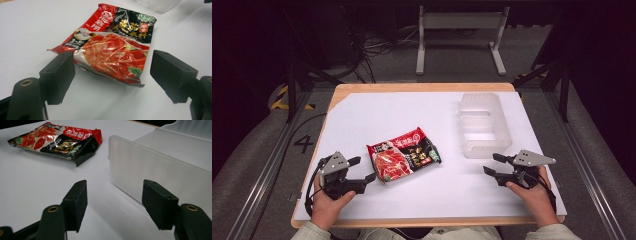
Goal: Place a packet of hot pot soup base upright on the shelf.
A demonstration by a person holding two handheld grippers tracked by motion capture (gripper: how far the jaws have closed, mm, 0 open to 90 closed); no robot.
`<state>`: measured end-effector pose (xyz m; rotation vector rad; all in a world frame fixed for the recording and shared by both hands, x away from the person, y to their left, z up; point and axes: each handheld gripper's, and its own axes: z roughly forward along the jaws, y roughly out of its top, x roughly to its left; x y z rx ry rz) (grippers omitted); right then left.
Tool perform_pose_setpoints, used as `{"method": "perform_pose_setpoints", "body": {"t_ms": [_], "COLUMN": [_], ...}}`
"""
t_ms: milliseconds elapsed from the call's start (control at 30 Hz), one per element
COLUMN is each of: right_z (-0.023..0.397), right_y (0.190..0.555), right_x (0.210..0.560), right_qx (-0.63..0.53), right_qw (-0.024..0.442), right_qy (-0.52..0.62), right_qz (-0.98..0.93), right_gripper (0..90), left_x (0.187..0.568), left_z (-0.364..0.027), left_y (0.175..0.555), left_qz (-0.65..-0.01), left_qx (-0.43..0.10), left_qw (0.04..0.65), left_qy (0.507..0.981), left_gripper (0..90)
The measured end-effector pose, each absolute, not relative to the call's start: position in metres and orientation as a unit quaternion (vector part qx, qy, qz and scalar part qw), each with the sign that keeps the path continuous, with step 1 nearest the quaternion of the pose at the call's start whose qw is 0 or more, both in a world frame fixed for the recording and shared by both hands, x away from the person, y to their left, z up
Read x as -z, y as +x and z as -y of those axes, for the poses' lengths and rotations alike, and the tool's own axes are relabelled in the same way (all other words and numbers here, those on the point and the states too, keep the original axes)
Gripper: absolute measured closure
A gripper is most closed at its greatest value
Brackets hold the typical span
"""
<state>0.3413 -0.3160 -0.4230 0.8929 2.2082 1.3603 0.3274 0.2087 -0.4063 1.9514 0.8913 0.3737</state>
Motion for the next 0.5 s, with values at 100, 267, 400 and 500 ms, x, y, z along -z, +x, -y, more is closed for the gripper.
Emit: {"method": "perform_pose_setpoints", "body": {"t_ms": [100, 267, 400, 500], "right_z": [0.315, 0.315, 0.314, 0.313], "right_y": [0.342, 0.343, 0.344, 0.344], "right_x": [0.424, 0.424, 0.425, 0.425], "right_qx": [-0.487, -0.489, -0.488, -0.49], "right_qw": [0.197, 0.196, 0.195, 0.193], "right_qy": [0.317, 0.316, 0.316, 0.314], "right_qz": [-0.79, -0.789, -0.79, -0.79], "right_gripper": [36.6, 36.6, 36.2, 35.2], "left_x": [0.405, 0.398, 0.391, 0.388], "left_z": [-0.203, -0.196, -0.193, -0.188], "left_y": [0.331, 0.336, 0.344, 0.355], "left_qz": [-0.363, -0.351, -0.353, -0.363], "left_qx": [-0.142, -0.149, -0.142, -0.123], "left_qw": [0.468, 0.472, 0.473, 0.462], "left_qy": [0.793, 0.795, 0.794, 0.799], "left_gripper": [21.2, 21.1, 20.6, 22.3]}}
